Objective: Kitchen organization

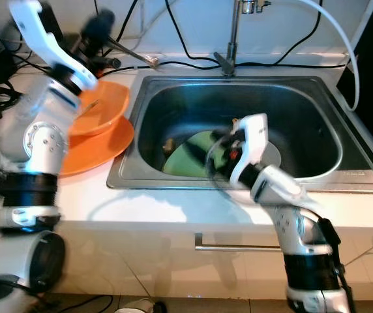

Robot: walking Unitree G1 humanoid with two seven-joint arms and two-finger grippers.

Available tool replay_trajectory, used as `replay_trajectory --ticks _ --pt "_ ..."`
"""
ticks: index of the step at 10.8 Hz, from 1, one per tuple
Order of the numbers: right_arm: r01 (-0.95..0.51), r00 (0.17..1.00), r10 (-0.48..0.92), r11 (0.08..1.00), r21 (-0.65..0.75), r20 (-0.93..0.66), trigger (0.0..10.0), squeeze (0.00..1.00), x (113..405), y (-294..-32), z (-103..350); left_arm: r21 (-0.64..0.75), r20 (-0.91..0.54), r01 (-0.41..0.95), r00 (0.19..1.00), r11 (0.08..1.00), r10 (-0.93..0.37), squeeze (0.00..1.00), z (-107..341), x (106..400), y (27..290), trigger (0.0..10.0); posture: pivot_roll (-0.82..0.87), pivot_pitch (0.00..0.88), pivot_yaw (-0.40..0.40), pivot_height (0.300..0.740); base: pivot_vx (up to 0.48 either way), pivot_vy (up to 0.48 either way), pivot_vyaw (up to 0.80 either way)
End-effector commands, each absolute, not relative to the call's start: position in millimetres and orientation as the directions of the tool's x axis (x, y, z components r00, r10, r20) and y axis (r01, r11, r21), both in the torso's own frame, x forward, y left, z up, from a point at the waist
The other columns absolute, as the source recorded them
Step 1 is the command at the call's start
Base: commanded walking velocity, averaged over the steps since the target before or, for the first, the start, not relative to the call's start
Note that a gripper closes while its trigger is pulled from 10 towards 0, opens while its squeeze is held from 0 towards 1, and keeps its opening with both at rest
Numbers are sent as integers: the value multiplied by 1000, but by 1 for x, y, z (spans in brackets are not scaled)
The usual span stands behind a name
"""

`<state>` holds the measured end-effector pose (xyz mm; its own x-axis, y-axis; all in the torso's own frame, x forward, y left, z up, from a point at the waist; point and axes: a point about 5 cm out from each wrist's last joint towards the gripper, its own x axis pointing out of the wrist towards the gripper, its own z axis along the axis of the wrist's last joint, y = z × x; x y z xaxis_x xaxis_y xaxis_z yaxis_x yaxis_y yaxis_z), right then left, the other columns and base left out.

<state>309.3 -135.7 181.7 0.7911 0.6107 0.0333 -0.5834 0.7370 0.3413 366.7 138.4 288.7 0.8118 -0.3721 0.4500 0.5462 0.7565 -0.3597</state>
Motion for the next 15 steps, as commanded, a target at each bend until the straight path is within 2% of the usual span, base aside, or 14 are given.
replay_trajectory --ticks 1,2,3,4,6,8,11,12,15 --pt "-570 806 587 737 363 72 10000 0 312 -138 188 -422 437 559 815 713 -380 0 286 365 138 0 123 21 71 740 0 0 0" --pt "-548 824 552 720 426 128 10000 0 315 -139 195 -573 425 584 812 575 -400 0 273 362 127 0 122 20 76 740 0 0 0" --pt "-536 834 531 710 456 153 10000 0 317 -140 198 -643 427 592 804 485 -415 0 266 359 120 0 123 20 77 740 0 0 0" --pt "-515 848 500 701 494 175 10000 0 320 -141 200 -762 447 574 801 300 -397 0 260 356 113 0 120 22 79 740 0 0 0" --pt "-467 874 450 668 580 185 10000 0 324 -142 202 -837 466 537 800 106 -377 0 250 350 111 0 120 23 78 740 0 0 0" --pt "-461 877 441 656 597 192 10000 0 325 -141 204 -861 447 503 818 73 -363 0 243 350 114 0 122 22 77 740 0 0 0" --pt "-450 885 409 636 627 220 10000 0 330 -140 210 -884 405 467 805 40 -433 0 232 344 108 0 121 22 76 740 0 0 0" --pt "-489 864 440 619 614 245 10000 1000 329 -136 215 -896 389 443 819 33 -422 0 228 347 112 0 121 22 76 740 0 0 0" --pt "-484 865 440 602 635 242 10000 1000 330 -134 213 -883 409 469 782 12 -471 0 229 342 107 0 120 24 71 740 0 0 0"
